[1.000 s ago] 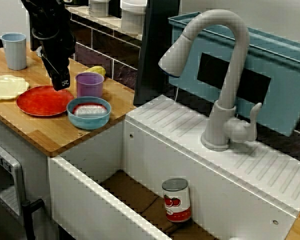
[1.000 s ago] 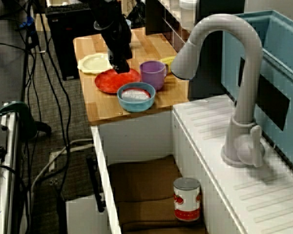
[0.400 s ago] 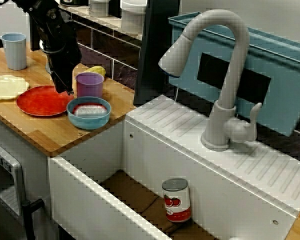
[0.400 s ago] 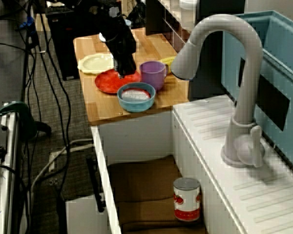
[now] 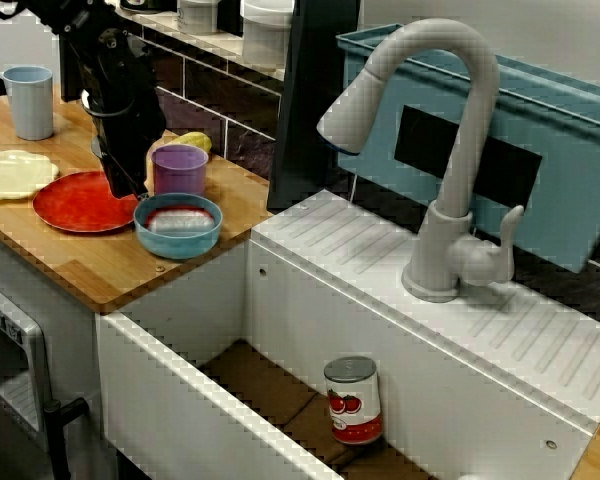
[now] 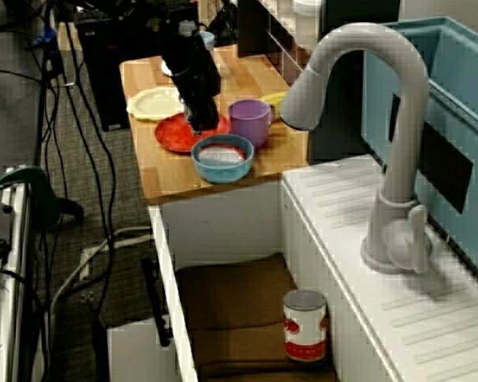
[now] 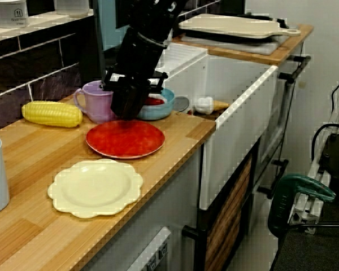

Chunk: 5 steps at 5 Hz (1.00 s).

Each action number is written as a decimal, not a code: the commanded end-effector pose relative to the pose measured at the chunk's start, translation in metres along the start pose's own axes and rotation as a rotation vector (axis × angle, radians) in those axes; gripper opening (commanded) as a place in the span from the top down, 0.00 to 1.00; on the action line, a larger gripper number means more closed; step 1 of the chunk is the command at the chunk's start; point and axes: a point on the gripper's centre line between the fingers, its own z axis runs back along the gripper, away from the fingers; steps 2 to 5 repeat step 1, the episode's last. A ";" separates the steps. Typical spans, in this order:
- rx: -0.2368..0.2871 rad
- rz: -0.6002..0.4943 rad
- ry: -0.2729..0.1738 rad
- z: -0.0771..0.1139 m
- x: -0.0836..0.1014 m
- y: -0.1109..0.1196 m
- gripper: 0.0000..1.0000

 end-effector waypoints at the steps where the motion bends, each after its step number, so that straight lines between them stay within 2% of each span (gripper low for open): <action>1: -0.066 0.109 0.011 -0.001 0.022 -0.002 1.00; 5: -0.066 0.109 0.011 -0.001 0.022 -0.002 1.00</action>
